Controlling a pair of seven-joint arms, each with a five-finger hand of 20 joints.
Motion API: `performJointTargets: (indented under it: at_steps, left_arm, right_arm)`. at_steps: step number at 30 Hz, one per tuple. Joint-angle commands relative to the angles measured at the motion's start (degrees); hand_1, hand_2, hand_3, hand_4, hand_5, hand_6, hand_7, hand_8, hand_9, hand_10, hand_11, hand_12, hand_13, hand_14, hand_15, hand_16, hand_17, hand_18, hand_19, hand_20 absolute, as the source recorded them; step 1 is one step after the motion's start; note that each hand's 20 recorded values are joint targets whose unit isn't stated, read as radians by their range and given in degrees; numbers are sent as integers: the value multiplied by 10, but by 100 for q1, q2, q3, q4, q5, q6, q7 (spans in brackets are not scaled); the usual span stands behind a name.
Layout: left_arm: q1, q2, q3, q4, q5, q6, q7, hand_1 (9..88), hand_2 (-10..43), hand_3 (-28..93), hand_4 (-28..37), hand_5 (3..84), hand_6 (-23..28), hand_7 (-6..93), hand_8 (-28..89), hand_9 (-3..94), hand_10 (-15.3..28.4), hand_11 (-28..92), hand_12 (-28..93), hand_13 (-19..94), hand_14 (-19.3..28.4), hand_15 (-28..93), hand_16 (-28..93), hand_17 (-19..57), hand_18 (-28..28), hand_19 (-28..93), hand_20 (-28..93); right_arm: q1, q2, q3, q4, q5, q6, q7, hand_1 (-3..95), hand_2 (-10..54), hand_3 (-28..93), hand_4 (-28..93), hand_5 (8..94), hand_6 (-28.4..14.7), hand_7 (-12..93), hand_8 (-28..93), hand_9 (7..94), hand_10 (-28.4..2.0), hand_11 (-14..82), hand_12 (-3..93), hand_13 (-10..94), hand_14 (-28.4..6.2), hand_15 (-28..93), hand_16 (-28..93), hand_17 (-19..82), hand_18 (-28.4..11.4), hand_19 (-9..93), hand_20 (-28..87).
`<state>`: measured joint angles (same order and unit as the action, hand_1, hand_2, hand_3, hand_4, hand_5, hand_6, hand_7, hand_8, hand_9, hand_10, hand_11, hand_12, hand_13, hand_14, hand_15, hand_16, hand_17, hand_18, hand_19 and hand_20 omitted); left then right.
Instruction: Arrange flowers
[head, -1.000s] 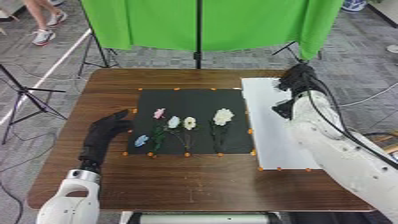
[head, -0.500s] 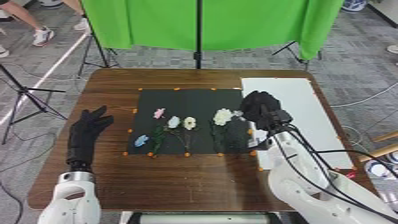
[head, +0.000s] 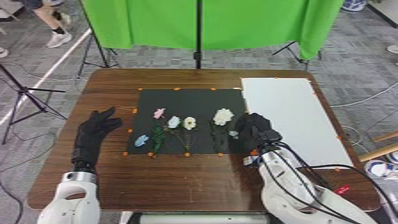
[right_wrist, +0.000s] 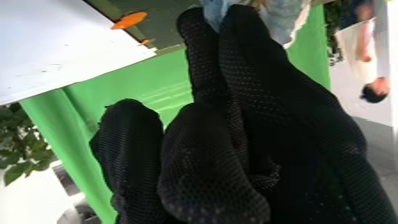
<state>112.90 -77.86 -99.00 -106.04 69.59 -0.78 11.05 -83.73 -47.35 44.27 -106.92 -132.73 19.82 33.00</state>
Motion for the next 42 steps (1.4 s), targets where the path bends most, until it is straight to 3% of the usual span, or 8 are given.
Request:
performJointTargets:
  at_steps: [1,9,15,29,34,37,40,42]
  left_arm:
    - [77,-114,33,145,86,-160,-87,223,227,571,-283,500,97,62,-55,514,178,227,99,409,205,244,-49,95,159,245,146]
    - [81,-107,19,146,141,-259,-119,230,162,589,-283,498,100,58,-54,513,178,227,100,411,207,245,-49,93,159,241,144]
    - [81,-92,11,144,159,-313,-132,237,151,589,-283,497,100,58,-53,513,178,226,101,413,208,248,-48,93,160,240,144]
    - [68,-88,0,141,194,-366,-121,244,139,591,-283,495,99,58,-53,513,178,226,102,415,209,247,-49,92,161,239,144]
    - [95,-100,-4,128,174,-294,-89,245,138,591,-283,495,99,59,-53,513,178,226,102,416,209,247,-49,92,161,239,144]
    - [109,-103,-5,120,178,-296,-61,246,138,590,-283,495,99,59,-53,513,179,226,102,416,208,247,-48,92,161,240,144]
    - [119,-102,14,133,150,-233,58,245,137,592,-283,496,99,59,-53,513,179,226,102,416,209,247,-48,92,161,239,144]
    - [137,-97,19,131,121,-170,166,245,136,593,-283,496,99,59,-53,515,178,227,102,418,208,247,-48,92,161,240,144]
  right_arm:
    - [9,14,43,-155,22,-91,-15,681,-95,532,-174,811,23,241,46,901,-87,90,419,937,14,703,297,652,-168,932,656]
    - [-91,68,247,-515,396,-782,11,612,-95,517,-152,713,7,226,34,808,-108,78,344,913,-2,685,300,624,-176,932,629]
    - [-151,134,390,-676,525,-1155,-4,511,-95,657,-200,662,15,192,-41,732,-129,172,208,905,-8,684,294,614,-178,932,623]
    - [107,280,667,-750,599,-1010,136,473,-95,666,-196,608,12,179,-102,683,-131,160,187,895,-16,682,290,605,-177,932,611]
    - [177,277,951,-1001,1284,-758,172,463,-95,663,-193,607,11,177,-100,679,-131,158,186,893,-18,684,288,604,-177,932,611]
    - [61,398,1401,-1302,1950,-504,-288,448,-95,659,-188,618,6,175,-99,687,-133,158,186,888,-22,679,287,596,-177,932,604]
    - [-274,581,2253,-1742,3612,-417,-1031,374,-92,658,-157,628,5,177,-97,696,-135,158,187,853,-40,614,279,541,-170,921,497]
    - [-613,711,2969,-2006,4888,-544,-1532,299,-49,663,-151,634,2,177,-97,704,-142,155,190,786,-69,532,266,460,-174,840,455]
